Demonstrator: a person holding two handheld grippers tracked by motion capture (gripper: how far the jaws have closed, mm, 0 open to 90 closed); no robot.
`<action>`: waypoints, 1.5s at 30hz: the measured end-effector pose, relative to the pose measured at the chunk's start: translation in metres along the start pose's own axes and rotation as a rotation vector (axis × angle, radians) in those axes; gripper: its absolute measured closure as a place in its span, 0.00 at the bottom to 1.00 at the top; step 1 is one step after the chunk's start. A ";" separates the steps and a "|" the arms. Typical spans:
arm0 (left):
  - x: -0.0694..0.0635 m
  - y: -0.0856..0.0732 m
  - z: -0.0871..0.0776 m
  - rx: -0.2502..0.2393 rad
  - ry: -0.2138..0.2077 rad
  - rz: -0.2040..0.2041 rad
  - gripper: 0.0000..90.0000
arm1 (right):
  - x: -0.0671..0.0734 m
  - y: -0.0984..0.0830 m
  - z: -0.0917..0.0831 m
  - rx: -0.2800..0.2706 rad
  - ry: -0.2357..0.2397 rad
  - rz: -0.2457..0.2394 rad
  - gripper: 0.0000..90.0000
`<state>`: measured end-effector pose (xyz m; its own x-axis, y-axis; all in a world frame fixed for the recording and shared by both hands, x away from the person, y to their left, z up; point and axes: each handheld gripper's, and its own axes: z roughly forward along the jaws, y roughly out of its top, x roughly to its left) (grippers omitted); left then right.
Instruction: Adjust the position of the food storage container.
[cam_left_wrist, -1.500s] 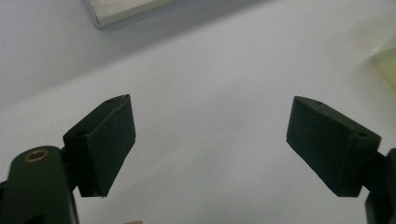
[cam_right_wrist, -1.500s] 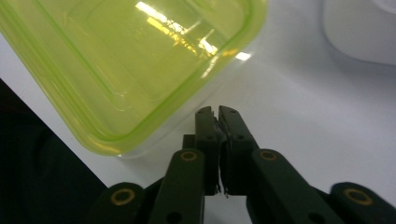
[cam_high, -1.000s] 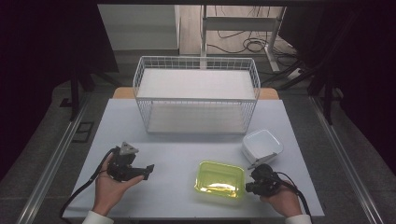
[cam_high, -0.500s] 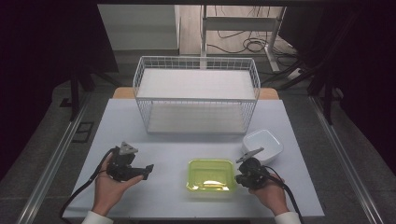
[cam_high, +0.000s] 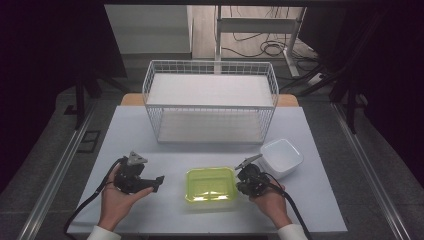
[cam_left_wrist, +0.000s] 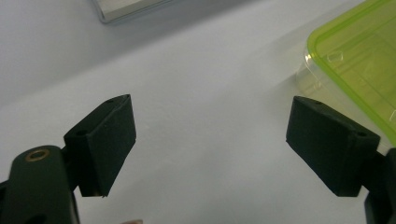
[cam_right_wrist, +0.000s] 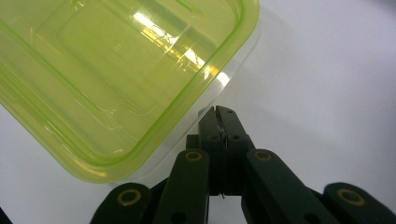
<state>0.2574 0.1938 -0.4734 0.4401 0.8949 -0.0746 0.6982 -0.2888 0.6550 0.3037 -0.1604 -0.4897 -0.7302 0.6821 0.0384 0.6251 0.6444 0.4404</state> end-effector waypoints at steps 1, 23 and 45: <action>0.000 0.000 0.000 -0.003 0.000 -0.004 0.18 | 0.000 0.000 0.000 0.000 0.000 0.000 0.99; 0.000 0.002 -0.006 -0.071 -0.032 -0.063 0.17 | -0.011 -0.003 -0.026 -0.122 -0.005 0.030 0.89; -0.007 -0.002 -0.016 -0.055 -0.112 -0.106 0.19 | -0.032 -0.011 -0.053 -0.392 0.131 0.166 0.29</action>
<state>0.2444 0.1937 -0.4620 0.4281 0.8748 -0.2268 0.7135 -0.1732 0.6790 0.3059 -0.2077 -0.4486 -0.6731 0.6997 0.2394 0.6034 0.3325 0.7248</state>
